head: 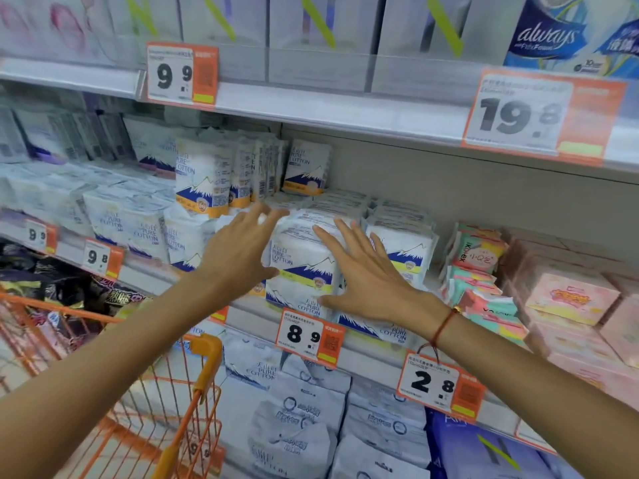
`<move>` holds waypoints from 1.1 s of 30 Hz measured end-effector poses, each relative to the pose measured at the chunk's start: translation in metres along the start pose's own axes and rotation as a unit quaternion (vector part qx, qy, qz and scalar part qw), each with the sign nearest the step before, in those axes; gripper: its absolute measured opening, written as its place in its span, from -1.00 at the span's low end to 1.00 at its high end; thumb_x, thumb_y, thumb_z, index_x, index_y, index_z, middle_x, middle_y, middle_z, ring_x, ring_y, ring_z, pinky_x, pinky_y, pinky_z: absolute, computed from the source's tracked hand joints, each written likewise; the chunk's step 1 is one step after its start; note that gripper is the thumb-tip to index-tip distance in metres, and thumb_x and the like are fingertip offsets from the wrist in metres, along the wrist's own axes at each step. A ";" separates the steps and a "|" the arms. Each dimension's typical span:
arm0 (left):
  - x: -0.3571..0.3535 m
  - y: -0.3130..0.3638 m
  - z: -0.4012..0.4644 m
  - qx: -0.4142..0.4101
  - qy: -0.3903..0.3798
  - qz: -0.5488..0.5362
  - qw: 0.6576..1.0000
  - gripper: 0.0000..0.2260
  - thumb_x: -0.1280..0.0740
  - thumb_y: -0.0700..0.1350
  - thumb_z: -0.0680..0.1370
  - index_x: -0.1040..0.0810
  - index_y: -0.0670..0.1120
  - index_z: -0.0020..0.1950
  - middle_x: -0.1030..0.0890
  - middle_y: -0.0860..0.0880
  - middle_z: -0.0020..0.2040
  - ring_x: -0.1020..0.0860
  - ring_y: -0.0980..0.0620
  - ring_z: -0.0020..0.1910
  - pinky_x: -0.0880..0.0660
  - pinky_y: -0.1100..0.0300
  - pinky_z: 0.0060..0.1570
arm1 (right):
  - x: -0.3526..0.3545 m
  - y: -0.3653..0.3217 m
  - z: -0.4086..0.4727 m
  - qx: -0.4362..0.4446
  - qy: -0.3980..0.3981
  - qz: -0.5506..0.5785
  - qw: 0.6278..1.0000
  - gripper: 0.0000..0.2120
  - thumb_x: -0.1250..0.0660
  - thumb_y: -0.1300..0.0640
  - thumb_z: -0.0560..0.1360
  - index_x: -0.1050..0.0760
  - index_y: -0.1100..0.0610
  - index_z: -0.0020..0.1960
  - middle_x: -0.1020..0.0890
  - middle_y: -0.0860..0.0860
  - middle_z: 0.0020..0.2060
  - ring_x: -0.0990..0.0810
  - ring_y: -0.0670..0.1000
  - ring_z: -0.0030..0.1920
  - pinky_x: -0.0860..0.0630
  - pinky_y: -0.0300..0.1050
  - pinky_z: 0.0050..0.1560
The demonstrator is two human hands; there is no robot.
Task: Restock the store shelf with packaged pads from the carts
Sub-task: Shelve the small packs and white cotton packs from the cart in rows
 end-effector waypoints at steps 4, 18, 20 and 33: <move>-0.019 0.004 -0.015 0.138 -0.081 0.046 0.986 -0.45 -0.36 0.18 0.48 -0.30 -0.17 0.25 -0.47 -0.12 0.18 -0.51 -0.13 0.15 -0.39 0.09 -0.16 | -0.019 -0.007 0.007 -0.022 0.022 0.003 0.999 0.02 -0.44 -0.15 0.37 0.23 -0.07 0.53 0.16 0.09 0.54 0.18 0.16 0.53 0.14 0.19 0.51; -0.051 0.016 -0.002 0.166 -0.196 0.004 0.967 -0.56 -0.26 0.19 0.54 -0.42 -0.16 0.15 -0.56 -0.13 0.09 -0.54 -0.14 0.08 -0.37 0.10 -0.12 | -0.031 0.003 0.012 -0.002 0.053 -0.026 0.998 -0.02 -0.47 -0.04 0.38 0.15 -0.03 0.53 0.07 0.10 0.53 0.13 0.18 0.53 0.03 0.24 0.49; -0.046 0.017 -0.005 0.163 -0.198 0.016 0.966 -0.56 -0.25 0.20 0.54 -0.42 -0.15 0.16 -0.57 -0.13 0.11 -0.54 -0.14 0.09 -0.38 0.09 -0.10 | -0.022 0.002 0.008 -0.009 0.030 0.016 0.999 0.07 -0.48 -0.10 0.35 0.24 -0.06 0.53 0.19 0.08 0.53 0.23 0.15 0.53 0.16 0.20 0.51; -0.024 0.038 0.014 -0.076 -0.057 0.054 0.994 -0.20 -0.40 0.15 0.45 -0.01 0.04 0.55 -0.13 -0.02 0.53 -0.17 -0.08 0.49 -0.16 -0.02 0.43 | -0.003 0.060 -0.053 -0.166 -0.309 0.032 0.936 -0.40 -0.01 -0.02 0.65 0.29 -0.05 0.53 0.27 0.18 0.51 -0.09 0.18 0.52 -0.08 0.00 0.48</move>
Point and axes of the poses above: each hand's wrist, its own z-axis towards the middle knuckle, its own x-axis out of the back of the hand, y = z × x, the point moved 1 cm from there along z, towards the middle knuckle
